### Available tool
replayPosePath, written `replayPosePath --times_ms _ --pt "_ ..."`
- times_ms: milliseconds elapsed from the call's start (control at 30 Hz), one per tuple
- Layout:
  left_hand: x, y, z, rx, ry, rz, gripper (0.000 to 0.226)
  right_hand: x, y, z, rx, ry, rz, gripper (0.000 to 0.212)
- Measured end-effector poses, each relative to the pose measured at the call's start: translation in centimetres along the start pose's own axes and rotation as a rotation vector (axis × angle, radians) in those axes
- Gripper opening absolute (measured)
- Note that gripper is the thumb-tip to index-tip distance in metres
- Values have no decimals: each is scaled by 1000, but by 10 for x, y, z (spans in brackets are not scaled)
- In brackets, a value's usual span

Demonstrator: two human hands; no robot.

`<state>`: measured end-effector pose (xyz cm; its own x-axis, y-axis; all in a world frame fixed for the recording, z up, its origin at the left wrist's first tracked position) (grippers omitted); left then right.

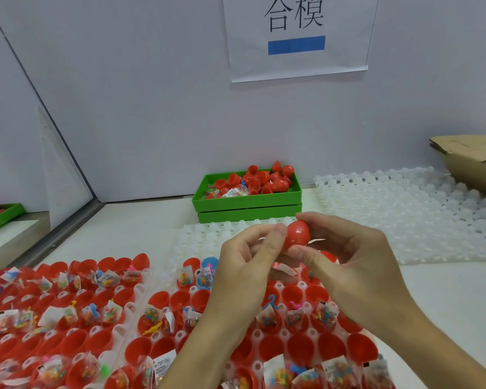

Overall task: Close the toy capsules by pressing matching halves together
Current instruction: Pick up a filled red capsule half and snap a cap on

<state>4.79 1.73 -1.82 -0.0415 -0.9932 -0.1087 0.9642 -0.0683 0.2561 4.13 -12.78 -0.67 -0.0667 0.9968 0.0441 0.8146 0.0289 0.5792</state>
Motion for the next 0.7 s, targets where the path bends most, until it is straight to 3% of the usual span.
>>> replayPosePath --times_ms 233,433,700 --pt "1 -1 -2 -14 69 -25 27 1 -2 4 -77 -273 -31 49" --pt "0 0 -5 -40 60 -7 16 1 -2 3 -54 -217 -61 55" --pt "4 -1 0 -250 -515 -56 43 -5 0 5 82 -25 -18 42"
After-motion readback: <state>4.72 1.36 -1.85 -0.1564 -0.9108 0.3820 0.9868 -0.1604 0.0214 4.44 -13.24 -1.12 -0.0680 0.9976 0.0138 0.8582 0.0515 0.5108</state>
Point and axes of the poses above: each hand's wrist, its own y-axis towards the middle knuckle, its own x-axis out of the palm, z = x × y, the point moved 3 cm from there along y, towards the middle knuckle, and after that the axes turned 10 degrees about y, right-handed, at the moved point
